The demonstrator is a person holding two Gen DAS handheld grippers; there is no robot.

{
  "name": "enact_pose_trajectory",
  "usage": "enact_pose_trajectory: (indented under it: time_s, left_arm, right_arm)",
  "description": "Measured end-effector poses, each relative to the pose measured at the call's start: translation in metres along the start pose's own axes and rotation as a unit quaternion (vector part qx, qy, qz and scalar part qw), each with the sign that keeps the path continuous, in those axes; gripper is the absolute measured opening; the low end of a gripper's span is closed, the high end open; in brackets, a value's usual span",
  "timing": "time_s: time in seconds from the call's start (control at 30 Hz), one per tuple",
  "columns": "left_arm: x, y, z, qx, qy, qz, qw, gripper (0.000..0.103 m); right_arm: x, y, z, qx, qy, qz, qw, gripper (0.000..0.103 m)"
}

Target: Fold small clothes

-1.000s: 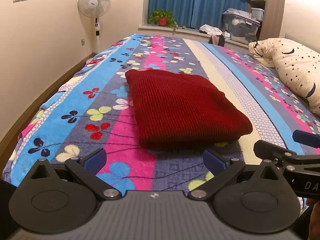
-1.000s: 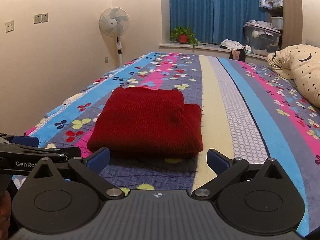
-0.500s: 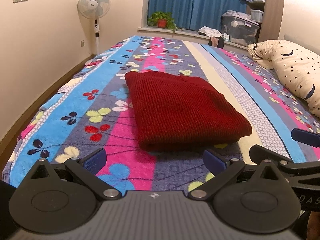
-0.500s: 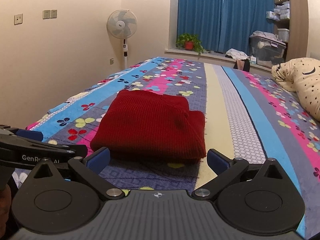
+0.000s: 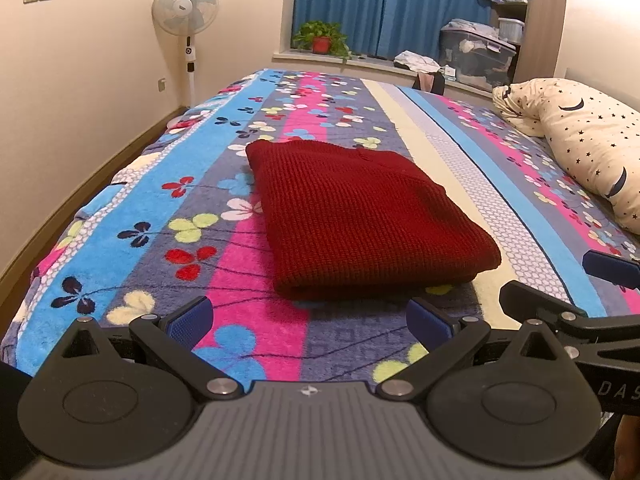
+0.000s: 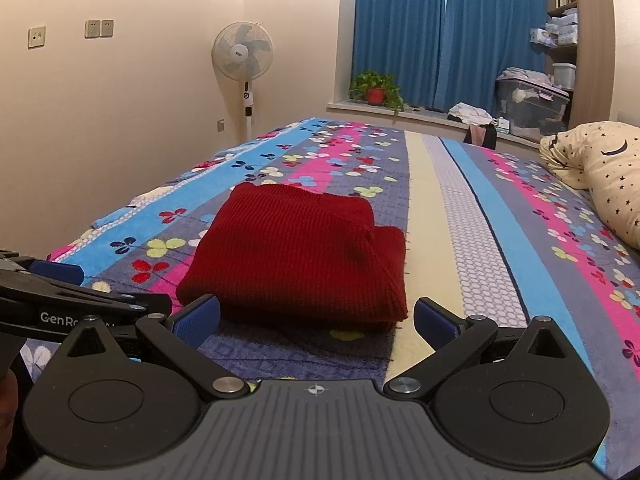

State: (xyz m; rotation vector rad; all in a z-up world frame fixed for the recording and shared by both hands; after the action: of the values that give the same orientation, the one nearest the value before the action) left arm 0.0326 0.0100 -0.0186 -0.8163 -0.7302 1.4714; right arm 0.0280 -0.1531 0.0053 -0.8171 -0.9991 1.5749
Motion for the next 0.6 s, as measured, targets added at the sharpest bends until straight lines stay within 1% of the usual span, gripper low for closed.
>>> enact_pose_trajectory:
  time_s: [0.6]
  left_arm:
    - [-0.002,-0.0005,-0.0003,0.0,0.001,-0.001,1.0,0.103]
  right_arm:
    - [-0.0007,0.0,0.001,-0.002,0.0,-0.002,1.0,0.102]
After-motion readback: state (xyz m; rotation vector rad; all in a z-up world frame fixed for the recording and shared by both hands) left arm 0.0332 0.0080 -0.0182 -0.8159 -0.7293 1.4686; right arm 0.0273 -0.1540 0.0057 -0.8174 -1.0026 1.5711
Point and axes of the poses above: each gripper's, at about its wrist camera, not at the fingertips, and z roughly against the way its jaws point, x to its left, y to its underside, the point moved 8 cm from there along -z, roughly the way its jaws point, and after that the axes turned 6 degrees about -x, right-handed, at the moved point
